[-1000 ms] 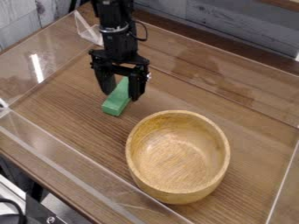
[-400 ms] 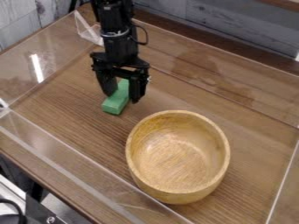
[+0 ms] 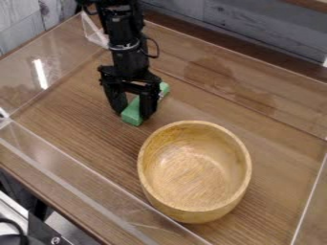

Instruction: Put the green block in the brown bowl

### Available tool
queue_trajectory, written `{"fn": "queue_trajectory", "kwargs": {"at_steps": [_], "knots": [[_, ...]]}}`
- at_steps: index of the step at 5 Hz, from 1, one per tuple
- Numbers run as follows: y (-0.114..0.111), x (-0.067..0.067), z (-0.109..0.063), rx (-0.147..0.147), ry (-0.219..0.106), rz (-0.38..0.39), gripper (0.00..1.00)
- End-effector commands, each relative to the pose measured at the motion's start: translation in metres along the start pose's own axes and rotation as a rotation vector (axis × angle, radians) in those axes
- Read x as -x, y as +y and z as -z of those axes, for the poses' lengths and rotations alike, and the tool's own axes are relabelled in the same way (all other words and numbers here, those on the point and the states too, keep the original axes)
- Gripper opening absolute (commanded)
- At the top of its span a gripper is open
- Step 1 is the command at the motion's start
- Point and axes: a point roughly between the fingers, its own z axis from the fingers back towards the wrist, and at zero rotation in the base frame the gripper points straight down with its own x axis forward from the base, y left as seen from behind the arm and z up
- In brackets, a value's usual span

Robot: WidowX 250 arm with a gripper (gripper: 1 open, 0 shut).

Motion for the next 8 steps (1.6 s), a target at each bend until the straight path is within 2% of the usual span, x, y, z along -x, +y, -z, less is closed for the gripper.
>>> {"fn": "queue_trajectory", "kwargs": {"at_steps": [1,8], "knots": [[-0.001,-0.005,-0.004,0.001,-0.026,0.004,0.0],[-0.018,0.0,-0.019,0.059,0.04,0.009,0.0]]}}
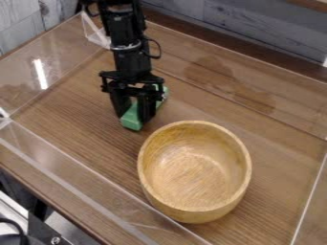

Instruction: Put the green block in the brown bowl

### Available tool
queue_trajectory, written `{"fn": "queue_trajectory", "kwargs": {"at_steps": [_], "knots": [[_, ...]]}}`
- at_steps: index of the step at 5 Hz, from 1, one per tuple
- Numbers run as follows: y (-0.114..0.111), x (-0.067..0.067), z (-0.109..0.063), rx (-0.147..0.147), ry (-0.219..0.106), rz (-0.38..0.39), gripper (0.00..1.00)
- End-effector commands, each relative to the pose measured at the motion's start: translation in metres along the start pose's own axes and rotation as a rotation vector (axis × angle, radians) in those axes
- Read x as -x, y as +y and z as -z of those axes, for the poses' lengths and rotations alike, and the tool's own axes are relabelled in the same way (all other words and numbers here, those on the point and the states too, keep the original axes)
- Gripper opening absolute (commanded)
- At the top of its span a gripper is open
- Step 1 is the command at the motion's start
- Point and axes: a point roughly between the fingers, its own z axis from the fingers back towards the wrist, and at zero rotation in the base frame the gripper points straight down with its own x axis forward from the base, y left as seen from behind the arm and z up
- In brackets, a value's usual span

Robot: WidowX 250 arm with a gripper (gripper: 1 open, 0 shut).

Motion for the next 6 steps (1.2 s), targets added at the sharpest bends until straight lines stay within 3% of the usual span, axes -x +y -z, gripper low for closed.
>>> {"fn": "queue_trajectory", "kwargs": {"at_steps": [1,3,5,6], "knots": [[-0.005,-0.008,-0.02,-0.006,-0.051,0.02,0.0],[-0.009,-0.006,-0.025,0.006,-0.036,0.024,0.0],[-0.021,0.008,-0.053,0.001,0.007,0.055,0.0],[-0.042,0.02,-0.084,-0.012,0.003,0.095,0.0]]}}
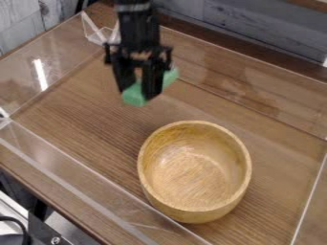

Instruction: Put the green block in the brown bowl

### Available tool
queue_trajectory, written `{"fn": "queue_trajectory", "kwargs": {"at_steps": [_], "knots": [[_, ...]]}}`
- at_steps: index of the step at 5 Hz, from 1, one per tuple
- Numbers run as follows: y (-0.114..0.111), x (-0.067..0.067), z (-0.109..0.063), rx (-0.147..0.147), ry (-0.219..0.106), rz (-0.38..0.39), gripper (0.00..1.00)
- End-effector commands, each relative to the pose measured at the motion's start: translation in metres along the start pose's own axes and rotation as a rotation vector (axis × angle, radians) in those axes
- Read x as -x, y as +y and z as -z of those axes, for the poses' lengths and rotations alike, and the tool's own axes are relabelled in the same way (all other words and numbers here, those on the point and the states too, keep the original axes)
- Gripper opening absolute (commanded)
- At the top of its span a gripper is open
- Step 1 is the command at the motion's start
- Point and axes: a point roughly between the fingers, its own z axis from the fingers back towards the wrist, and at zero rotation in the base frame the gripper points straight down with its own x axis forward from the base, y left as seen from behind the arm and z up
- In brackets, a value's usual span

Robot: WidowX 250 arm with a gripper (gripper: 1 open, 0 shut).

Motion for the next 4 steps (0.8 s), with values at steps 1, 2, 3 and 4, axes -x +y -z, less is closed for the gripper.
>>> {"fn": "queue_trajectory", "kwargs": {"at_steps": [1,2,3,4], "knots": [[-0.032,0.015,-0.044,-0.028,-0.067,0.037,0.0],[-0.07,0.032,-0.053,-0.037,-0.068,0.07,0.0],[-0.106,0.053,-0.039,-0.053,-0.052,0.14,0.0],[-0.143,0.078,-0.013,-0.059,-0.038,0.178,0.0]]}}
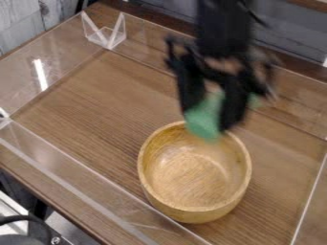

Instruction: Put the green block in the brown bowl

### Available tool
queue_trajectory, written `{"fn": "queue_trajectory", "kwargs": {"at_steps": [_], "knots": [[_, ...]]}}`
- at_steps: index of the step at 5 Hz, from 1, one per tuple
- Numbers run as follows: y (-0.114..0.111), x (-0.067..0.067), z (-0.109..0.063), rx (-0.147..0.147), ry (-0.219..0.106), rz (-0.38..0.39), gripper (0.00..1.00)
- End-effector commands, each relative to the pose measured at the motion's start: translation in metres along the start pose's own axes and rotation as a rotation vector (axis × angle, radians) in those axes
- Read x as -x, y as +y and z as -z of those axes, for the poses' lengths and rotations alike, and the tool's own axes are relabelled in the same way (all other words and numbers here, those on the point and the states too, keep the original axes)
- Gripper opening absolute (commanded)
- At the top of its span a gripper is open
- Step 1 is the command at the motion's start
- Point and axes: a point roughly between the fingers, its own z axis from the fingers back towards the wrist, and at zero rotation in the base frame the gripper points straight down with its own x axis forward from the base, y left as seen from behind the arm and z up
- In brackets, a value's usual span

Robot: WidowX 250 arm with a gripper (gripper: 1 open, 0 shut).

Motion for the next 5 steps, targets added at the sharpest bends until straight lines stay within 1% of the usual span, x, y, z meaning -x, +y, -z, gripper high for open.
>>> {"fn": "queue_trajectory", "kwargs": {"at_steps": [1,2,3,5], "knots": [[-0.013,0.004,0.006,0.001,-0.069,-0.009,0.0],[-0.012,0.002,0.02,-0.002,-0.092,-0.035,0.0],[-0.01,0.003,0.028,-0.001,-0.107,-0.064,0.0],[-0.008,0.007,0.026,0.008,-0.119,-0.1,0.0]]}}
